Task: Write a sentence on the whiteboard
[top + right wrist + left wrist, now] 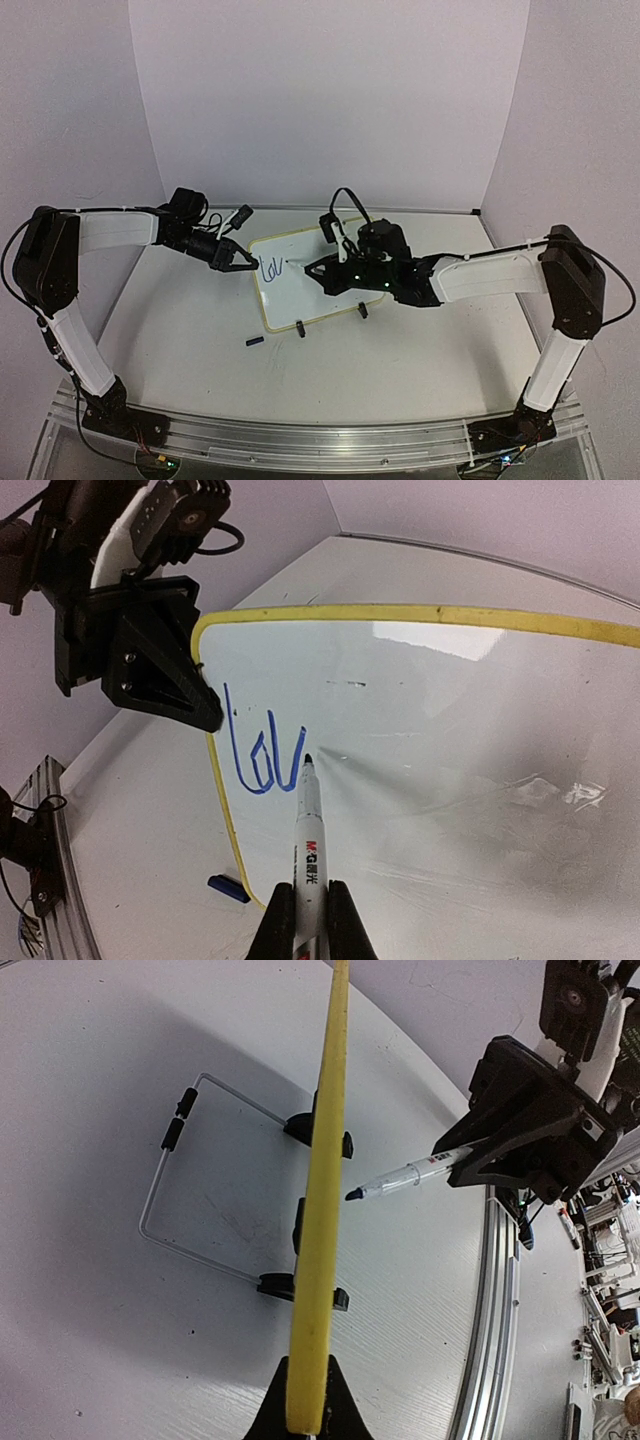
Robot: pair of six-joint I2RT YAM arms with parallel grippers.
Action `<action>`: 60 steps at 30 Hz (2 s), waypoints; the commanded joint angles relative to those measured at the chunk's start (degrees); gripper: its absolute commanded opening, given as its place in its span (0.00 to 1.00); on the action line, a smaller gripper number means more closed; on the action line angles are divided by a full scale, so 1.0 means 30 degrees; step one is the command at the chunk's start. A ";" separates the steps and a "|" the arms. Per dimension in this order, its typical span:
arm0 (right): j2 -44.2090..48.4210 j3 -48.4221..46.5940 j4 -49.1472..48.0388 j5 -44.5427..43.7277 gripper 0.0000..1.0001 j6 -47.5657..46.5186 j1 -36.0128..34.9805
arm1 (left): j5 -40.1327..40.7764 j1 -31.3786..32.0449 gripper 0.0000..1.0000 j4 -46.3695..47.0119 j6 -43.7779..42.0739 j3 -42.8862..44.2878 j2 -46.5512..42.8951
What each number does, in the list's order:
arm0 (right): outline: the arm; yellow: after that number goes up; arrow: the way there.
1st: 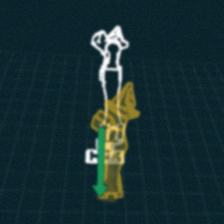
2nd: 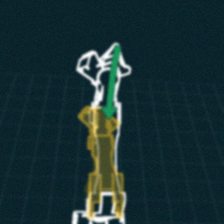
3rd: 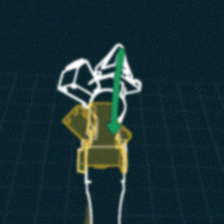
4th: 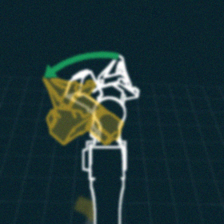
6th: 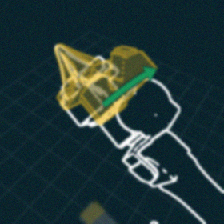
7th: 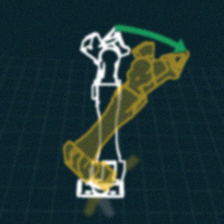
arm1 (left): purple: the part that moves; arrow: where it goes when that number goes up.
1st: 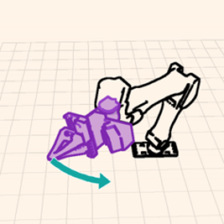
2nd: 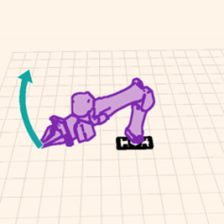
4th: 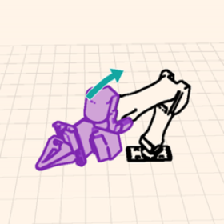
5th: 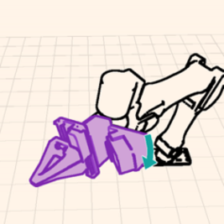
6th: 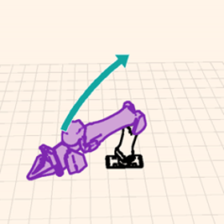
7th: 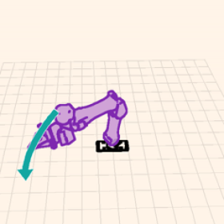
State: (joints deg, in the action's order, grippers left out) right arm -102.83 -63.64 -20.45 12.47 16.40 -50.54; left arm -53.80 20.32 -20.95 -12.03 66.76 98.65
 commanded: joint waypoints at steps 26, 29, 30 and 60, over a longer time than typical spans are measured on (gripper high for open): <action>0.0486 0.0237 -0.0216 -0.1906 0.00 0.0187 0.0323 | 0.0757 0.0201 0.00 -0.0275 -0.0940 0.0785 -0.0101; 0.0551 0.0164 -0.0216 -0.1953 0.00 0.0079 0.0332 | 0.0785 0.0201 0.00 -0.0297 -0.0937 0.0795 -0.0101; 0.0580 0.0135 -0.0216 -0.1951 0.00 0.0048 0.0344 | 0.0772 0.0201 0.00 -0.0310 -0.0940 0.0802 -0.0101; -0.0793 -0.1053 -0.0613 0.0158 0.00 -0.0202 0.0371 | 0.0779 0.0253 0.00 -0.0311 -0.0958 0.0836 -0.0057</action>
State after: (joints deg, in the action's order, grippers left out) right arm -103.50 -64.45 -20.43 11.73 16.10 -49.74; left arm -53.34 20.62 -21.15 -12.12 67.13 98.65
